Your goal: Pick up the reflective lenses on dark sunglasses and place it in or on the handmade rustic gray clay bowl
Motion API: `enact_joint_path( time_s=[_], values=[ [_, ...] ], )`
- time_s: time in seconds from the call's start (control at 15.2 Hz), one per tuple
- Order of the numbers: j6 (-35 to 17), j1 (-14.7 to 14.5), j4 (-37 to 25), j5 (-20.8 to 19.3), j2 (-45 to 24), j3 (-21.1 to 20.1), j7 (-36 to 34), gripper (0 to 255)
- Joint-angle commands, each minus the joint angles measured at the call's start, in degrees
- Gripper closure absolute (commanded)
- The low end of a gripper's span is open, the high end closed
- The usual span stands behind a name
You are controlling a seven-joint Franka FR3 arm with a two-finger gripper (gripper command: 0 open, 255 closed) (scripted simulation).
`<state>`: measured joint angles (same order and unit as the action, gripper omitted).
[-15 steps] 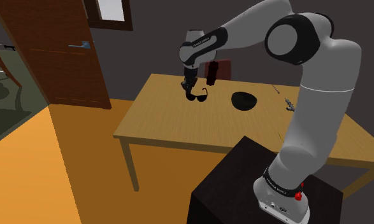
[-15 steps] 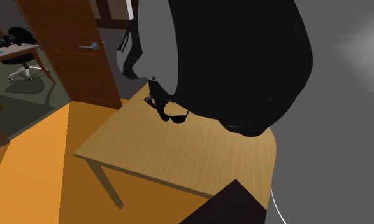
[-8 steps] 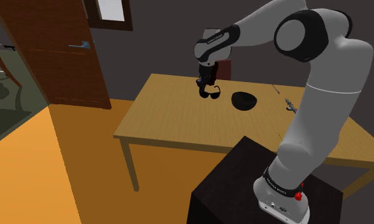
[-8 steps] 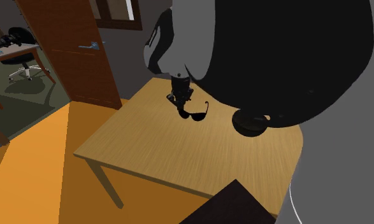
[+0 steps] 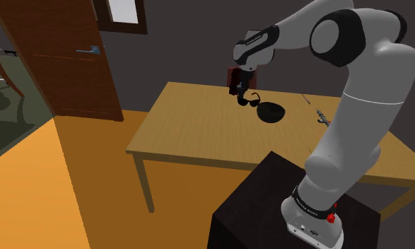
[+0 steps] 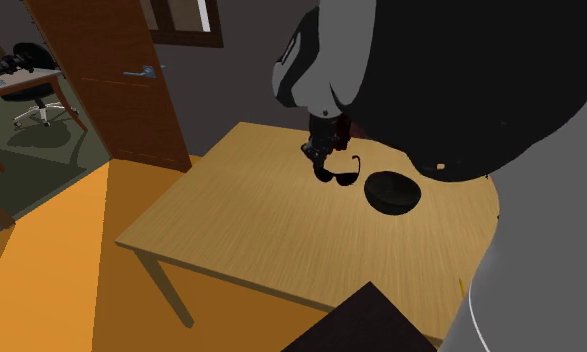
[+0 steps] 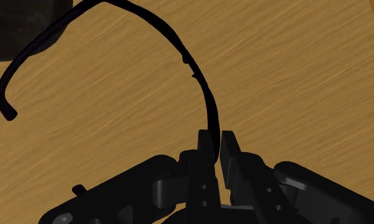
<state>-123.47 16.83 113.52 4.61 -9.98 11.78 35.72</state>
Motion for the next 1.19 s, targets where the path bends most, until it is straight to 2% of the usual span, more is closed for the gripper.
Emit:
enact_joint_path(
  time_s=[0.0, 0.46, 0.92, 1.12],
  values=[
    [0.46, 1.56, 0.04, 0.13, 0.39, 1.07, 2.76, 255],
    [2.44, 7.18, -3.13, 1.28, -1.36, 4.65, 12.32, 255],
    [5.45, 13.26, -9.62, 3.26, -5.61, 7.64, 21.72, 255],
    [3.44, 13.36, -8.44, 3.7, -6.51, 7.48, 22.06, 255]
  ],
)
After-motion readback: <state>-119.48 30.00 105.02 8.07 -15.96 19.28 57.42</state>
